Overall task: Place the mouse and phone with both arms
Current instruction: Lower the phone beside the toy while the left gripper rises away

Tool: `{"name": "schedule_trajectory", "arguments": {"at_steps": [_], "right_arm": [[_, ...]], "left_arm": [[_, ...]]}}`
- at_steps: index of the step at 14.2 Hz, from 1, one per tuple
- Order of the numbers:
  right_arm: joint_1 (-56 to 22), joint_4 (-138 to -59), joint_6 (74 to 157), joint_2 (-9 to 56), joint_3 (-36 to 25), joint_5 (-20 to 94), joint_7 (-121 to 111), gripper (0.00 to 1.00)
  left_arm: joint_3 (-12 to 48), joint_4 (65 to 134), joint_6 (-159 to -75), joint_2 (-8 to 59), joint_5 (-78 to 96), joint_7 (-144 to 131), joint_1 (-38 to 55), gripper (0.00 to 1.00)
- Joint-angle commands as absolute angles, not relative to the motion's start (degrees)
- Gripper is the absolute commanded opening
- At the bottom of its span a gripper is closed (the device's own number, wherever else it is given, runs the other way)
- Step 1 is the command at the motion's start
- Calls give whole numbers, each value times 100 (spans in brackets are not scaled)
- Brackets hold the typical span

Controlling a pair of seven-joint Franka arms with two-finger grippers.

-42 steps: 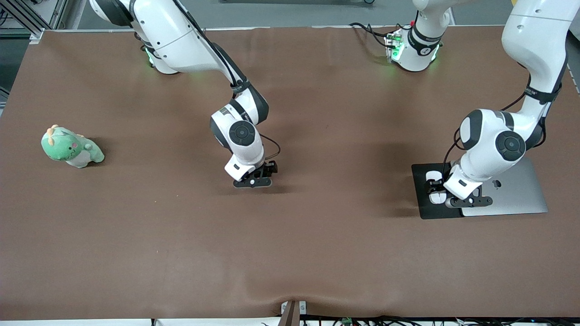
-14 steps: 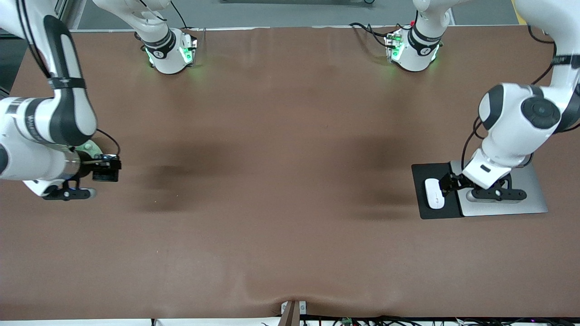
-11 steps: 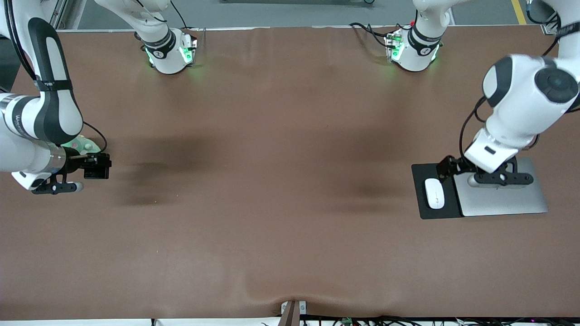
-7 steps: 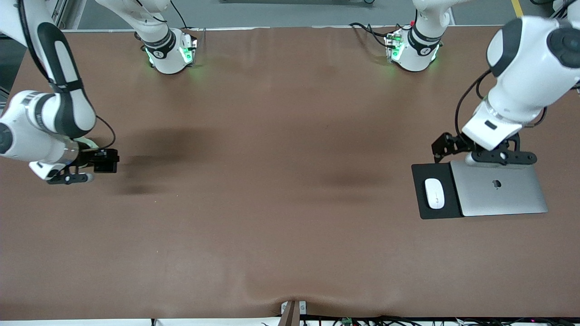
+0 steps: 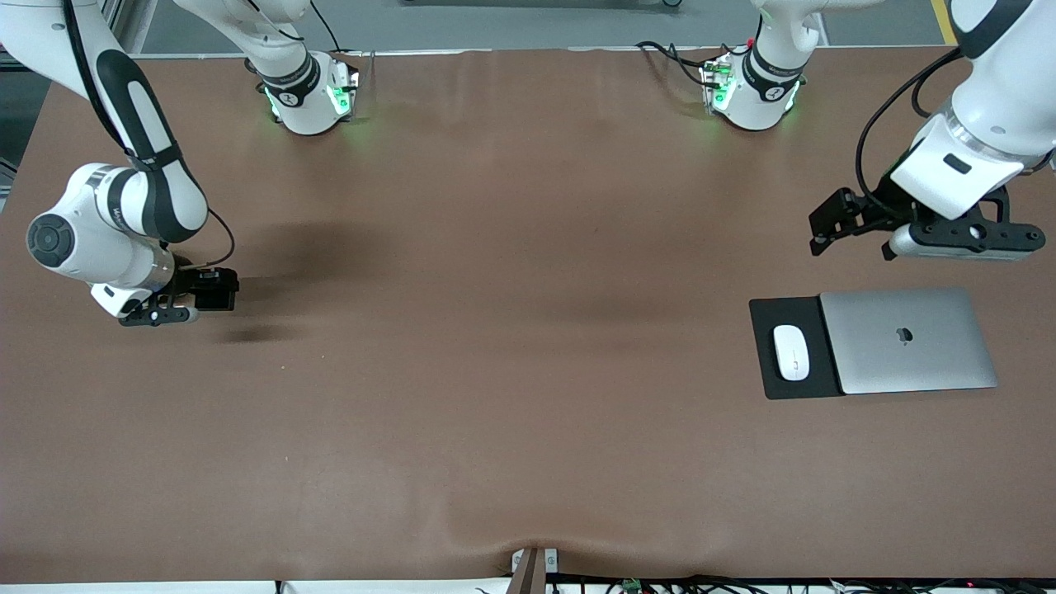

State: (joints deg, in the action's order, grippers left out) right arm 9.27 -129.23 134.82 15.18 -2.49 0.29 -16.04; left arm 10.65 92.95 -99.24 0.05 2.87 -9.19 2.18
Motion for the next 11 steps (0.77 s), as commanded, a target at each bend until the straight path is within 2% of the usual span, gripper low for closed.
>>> {"name": "schedule_trajectory", "arguments": {"at_steps": [1,2,4,8,11], "right_arm": [[1071,-13060,13684,1423,-211,114,-1714,1],[1081,-13069,13789,1493,-211,123,-1714,4],[1107,-13069,13912,1634,-211,123,-1670,7],[1055,-13210,14221,1854,-202,132,-1318,21],[1108,-13210,14361,2004,-202,132,-1318,42]], "left_arm": [[932,9264,-9380,-193,325,-1090,570,100],[923,9246,-9265,-237,334,-1142,658,100],[504,8897,-9211,-159,404,-1090,869,100],[413,8859,-8983,-246,396,-993,958,100],[335,8868,-8859,-237,378,-941,993,100]]}}
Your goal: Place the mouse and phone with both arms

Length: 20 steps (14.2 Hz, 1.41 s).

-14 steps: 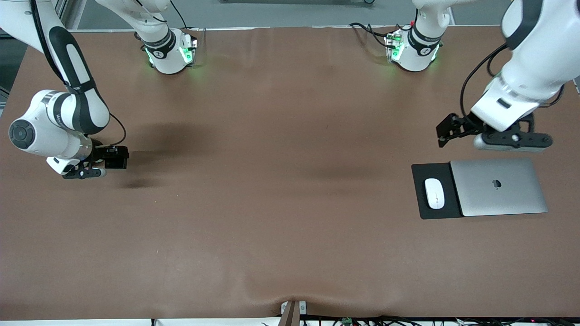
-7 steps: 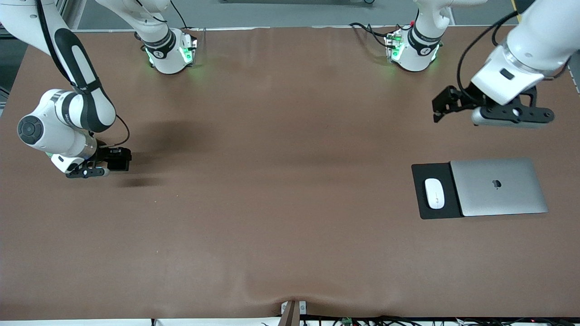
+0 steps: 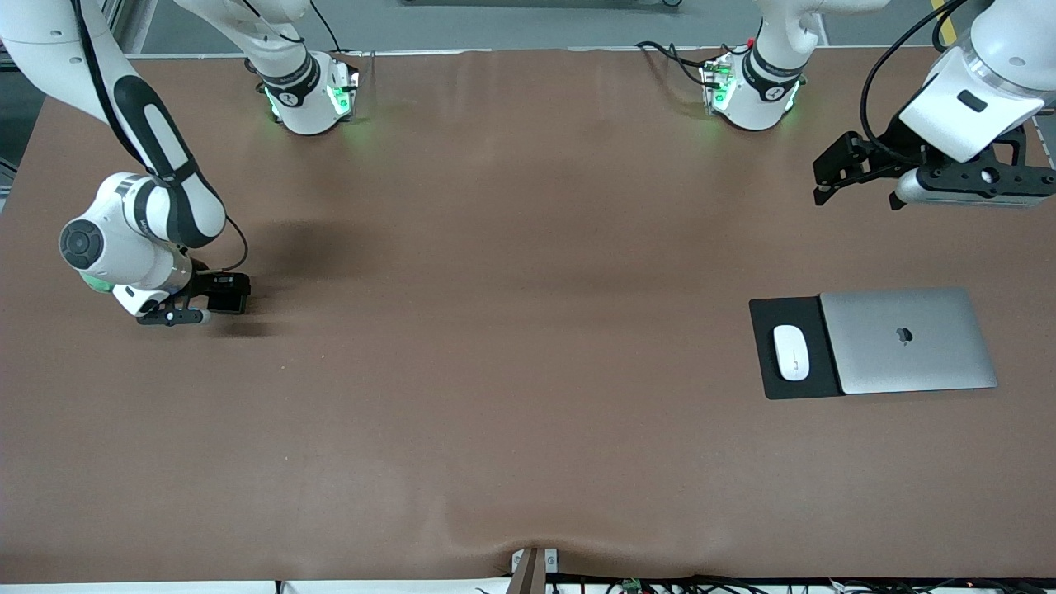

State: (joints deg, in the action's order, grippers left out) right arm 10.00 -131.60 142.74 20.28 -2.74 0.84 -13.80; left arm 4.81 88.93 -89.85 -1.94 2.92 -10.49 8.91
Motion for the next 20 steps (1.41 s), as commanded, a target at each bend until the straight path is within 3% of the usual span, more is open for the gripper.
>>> {"name": "schedule_trajectory", "arguments": {"at_steps": [1,2,3,7,10,13,20], "right_arm": [[1099,-13210,14353,2004,-202,132,-1310,56],[1107,-13210,14361,2013,-202,132,-1310,73],[1116,-13210,14361,2013,-202,132,-1310,100],[1064,-13184,14117,1908,-202,132,-1301,100],[1046,-12711,13099,1233,-193,123,-1318,100],[1037,-11431,11808,1116,-193,114,-1310,100],[616,-8994,9759,1143,-193,36,-1249,100]], "left_arm": [[238,8868,-8859,-237,387,-862,1002,100],[194,8886,-8859,-220,395,-792,1028,100],[185,8964,-8859,-228,396,-748,1028,100],[44,8991,-8868,-194,404,-439,1028,100],[44,8974,-8868,-123,396,-448,949,100],[53,8974,-8868,-106,396,-501,958,100],[53,8983,-8903,-44,264,-492,967,100]]}}
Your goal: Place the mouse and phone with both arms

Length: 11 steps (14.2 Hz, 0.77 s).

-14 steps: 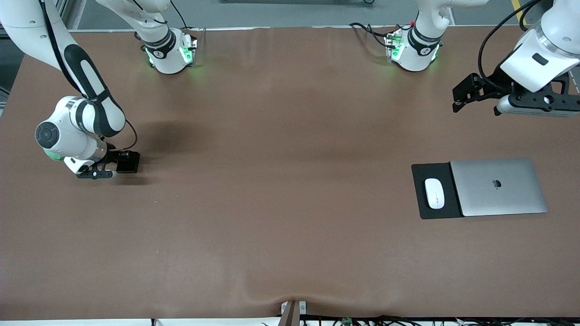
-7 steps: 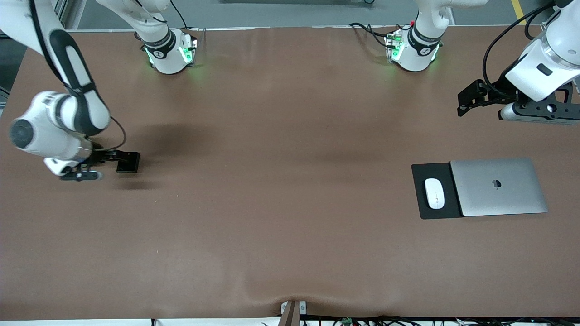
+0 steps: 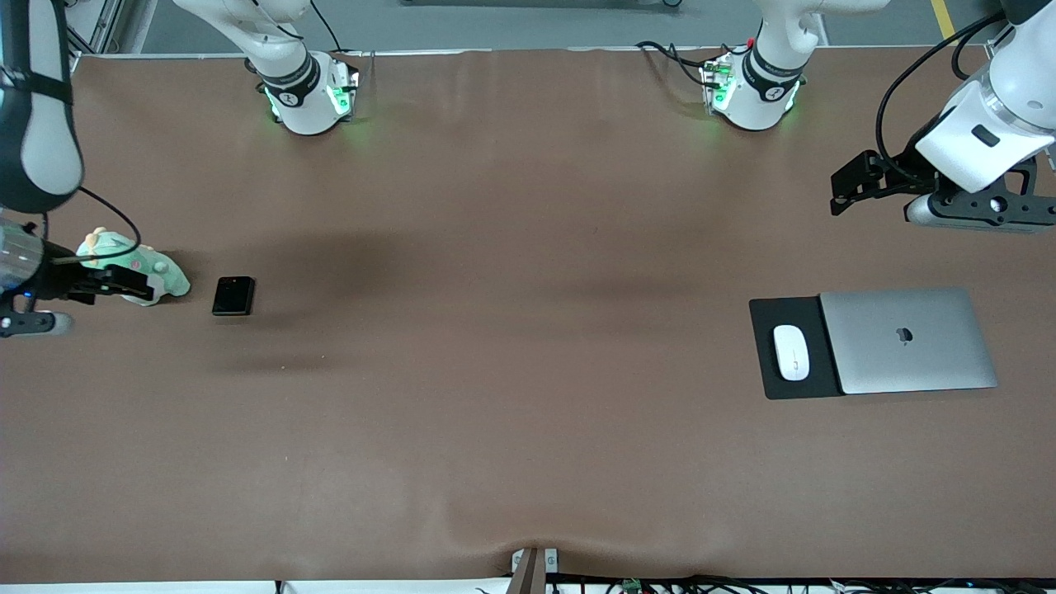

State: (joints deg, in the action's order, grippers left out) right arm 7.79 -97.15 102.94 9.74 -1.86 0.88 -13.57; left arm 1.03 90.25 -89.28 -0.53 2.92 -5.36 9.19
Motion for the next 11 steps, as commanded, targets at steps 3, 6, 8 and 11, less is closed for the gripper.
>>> {"name": "schedule_trajectory", "arguments": {"at_steps": [3,6,8,11], "right_arm": [[432,-8780,9325,846,-150,0,-494,100],[352,-8842,9325,432,-141,9,-431,100],[387,-8850,9273,334,-149,9,-431,100],[369,-8886,9255,351,-158,9,-422,100]], "left_arm": [[88,8965,-8930,-44,246,-501,1019,100],[97,8965,-9052,-35,220,-501,993,100],[105,8974,-9061,-35,10,-501,1011,100],[105,8991,-9141,17,0,-501,984,100]]}}
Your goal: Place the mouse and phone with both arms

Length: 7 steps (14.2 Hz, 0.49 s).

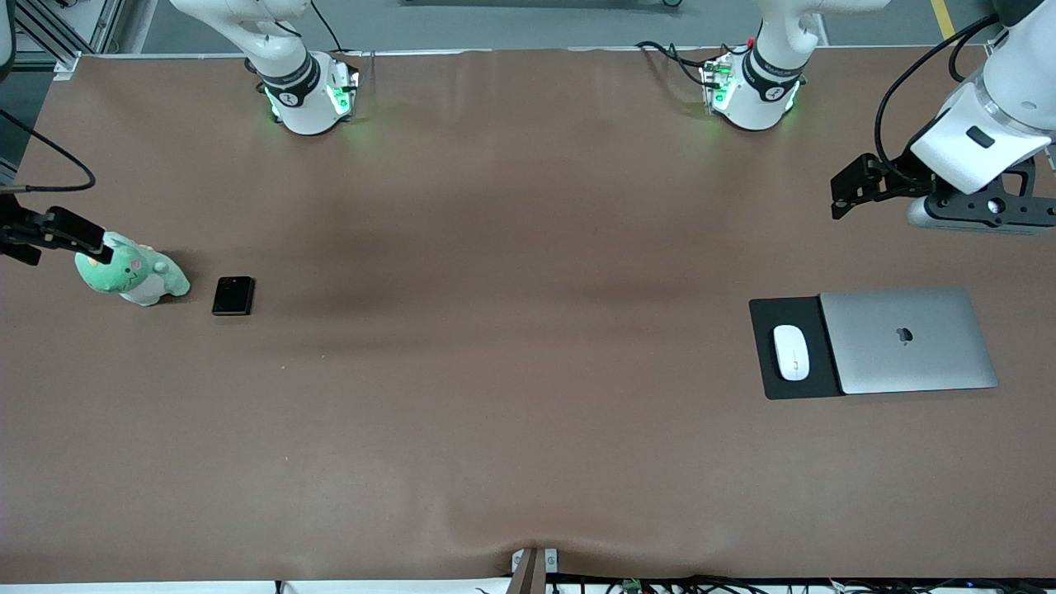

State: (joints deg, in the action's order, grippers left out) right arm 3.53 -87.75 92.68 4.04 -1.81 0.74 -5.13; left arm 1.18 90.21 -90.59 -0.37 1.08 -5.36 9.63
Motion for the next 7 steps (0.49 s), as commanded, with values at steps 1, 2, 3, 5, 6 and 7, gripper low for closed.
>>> {"name": "schedule_trajectory", "arguments": {"at_steps": [1,2,3,5,6,7], "right_arm": [[360,-8894,9255,352,-158,9,-352,100],[352,-8895,9246,352,-150,9,-160,100],[299,-8964,9255,334,-132,9,-36,100],[202,-8991,9255,325,-141,9,-26,100],[211,-8991,9255,316,-141,9,-26,100],[220,-8991,9255,316,-141,9,-26,100]], "left_arm": [[105,8991,-9149,26,0,-501,976,100],[105,8991,-9149,26,0,-501,976,100],[105,8991,-9149,26,0,-501,967,100],[105,9000,-9150,35,-9,-501,958,100],[105,9000,-9158,35,-9,-501,958,100],[97,9000,-9150,35,-9,-501,958,100]]}}
